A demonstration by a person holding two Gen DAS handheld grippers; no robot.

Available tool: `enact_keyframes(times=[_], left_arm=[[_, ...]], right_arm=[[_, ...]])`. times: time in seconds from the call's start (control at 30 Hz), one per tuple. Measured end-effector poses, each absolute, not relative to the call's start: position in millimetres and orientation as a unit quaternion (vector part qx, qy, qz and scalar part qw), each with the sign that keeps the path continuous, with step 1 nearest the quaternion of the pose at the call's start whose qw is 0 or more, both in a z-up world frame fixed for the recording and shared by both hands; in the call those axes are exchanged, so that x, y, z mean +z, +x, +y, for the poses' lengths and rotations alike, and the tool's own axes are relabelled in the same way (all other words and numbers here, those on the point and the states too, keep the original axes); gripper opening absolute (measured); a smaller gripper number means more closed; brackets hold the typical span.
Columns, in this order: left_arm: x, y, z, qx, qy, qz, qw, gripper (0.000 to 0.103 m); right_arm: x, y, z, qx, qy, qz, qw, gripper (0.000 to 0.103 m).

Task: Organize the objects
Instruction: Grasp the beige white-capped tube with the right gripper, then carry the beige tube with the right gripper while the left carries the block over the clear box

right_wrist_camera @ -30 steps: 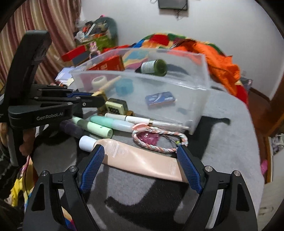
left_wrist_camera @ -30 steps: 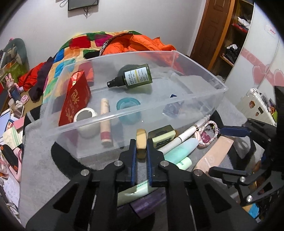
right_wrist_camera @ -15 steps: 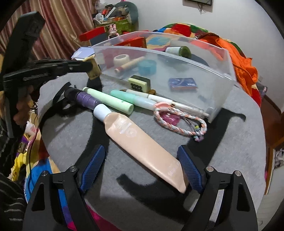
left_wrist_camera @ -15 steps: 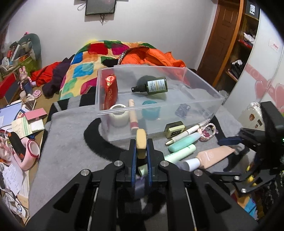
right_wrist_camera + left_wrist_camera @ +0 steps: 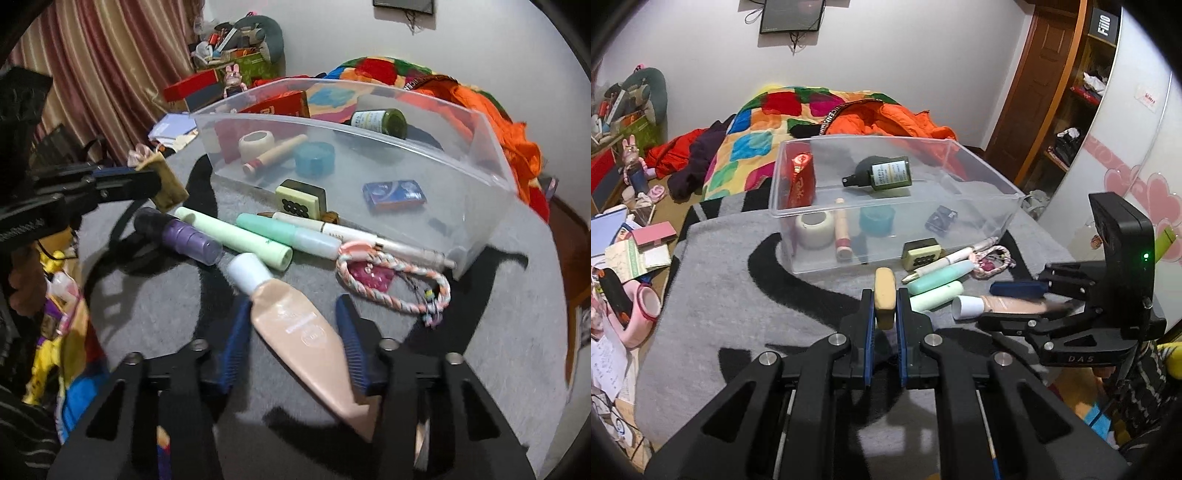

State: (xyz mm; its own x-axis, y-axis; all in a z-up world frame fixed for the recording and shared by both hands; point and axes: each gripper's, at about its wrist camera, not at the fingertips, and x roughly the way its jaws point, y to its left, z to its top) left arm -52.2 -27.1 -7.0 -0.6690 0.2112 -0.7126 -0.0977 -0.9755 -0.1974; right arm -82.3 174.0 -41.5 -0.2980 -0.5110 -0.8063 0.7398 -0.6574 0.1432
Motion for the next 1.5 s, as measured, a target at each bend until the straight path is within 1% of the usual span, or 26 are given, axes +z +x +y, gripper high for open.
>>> enact_keyframes(times=[0.03,0.1,0.2,0.27,0.37,0.4,0.43,0.57,0.67,0.77,0.87,1.03,1.2,1.5], left_arm=[[-7,-52,-26,0.911,-0.397,-0.073,0.087,0.01],[-6,-51,-23,0.911,-0.396,-0.074,0.092,0.01],[-3,-50,-18,0.912,-0.391,-0.073,0.097,0.01],[0,-49,-15,0.914,-0.387,-0.074,0.101,0.01],[5,-48,-12,0.916,-0.381,-0.071,0.105,0.01],[7,-48,-10,0.917,-0.379,-0.069,0.107,0.01],[8,-48,-9,0.917,-0.378,-0.069,0.108,0.01],[13,-51,-6,0.917,-0.374,-0.071,0.115,0.01],[17,-54,-5,0.92,-0.367,-0.07,0.116,0.01],[21,-58,-5,0.922,-0.362,-0.071,0.116,0.01],[26,-63,-5,0.925,-0.355,-0.074,0.118,0.01],[36,-67,-5,0.93,-0.34,-0.078,0.119,0.01],[46,-72,-4,0.935,-0.326,-0.079,0.117,0.01],[59,-80,-10,0.94,-0.309,-0.089,0.111,0.01]], right_arm=[[-40,-82,177,-0.795,0.446,0.121,0.394,0.032],[-38,-80,185,-0.797,0.448,0.106,0.39,0.029],[-33,-77,193,-0.806,0.444,0.092,0.382,0.017],[-27,-77,195,-0.814,0.438,0.087,0.372,0.015],[-25,-77,192,-0.82,0.435,0.103,0.358,0.015],[-26,-78,191,-0.82,0.436,0.113,0.353,0.016],[-27,-80,188,-0.818,0.44,0.119,0.35,0.018],[-32,-89,179,-0.814,0.448,0.137,0.344,0.019],[-41,-93,171,-0.808,0.455,0.156,0.341,0.023],[-41,-92,166,-0.811,0.446,0.168,0.339,0.023],[-38,-91,166,-0.814,0.442,0.161,0.342,0.019],[-25,-84,170,-0.823,0.421,0.15,0.35,0.019],[1,-83,175,-0.837,0.396,0.124,0.357,0.019],[52,-98,184,-0.869,0.339,0.054,0.356,0.018]])
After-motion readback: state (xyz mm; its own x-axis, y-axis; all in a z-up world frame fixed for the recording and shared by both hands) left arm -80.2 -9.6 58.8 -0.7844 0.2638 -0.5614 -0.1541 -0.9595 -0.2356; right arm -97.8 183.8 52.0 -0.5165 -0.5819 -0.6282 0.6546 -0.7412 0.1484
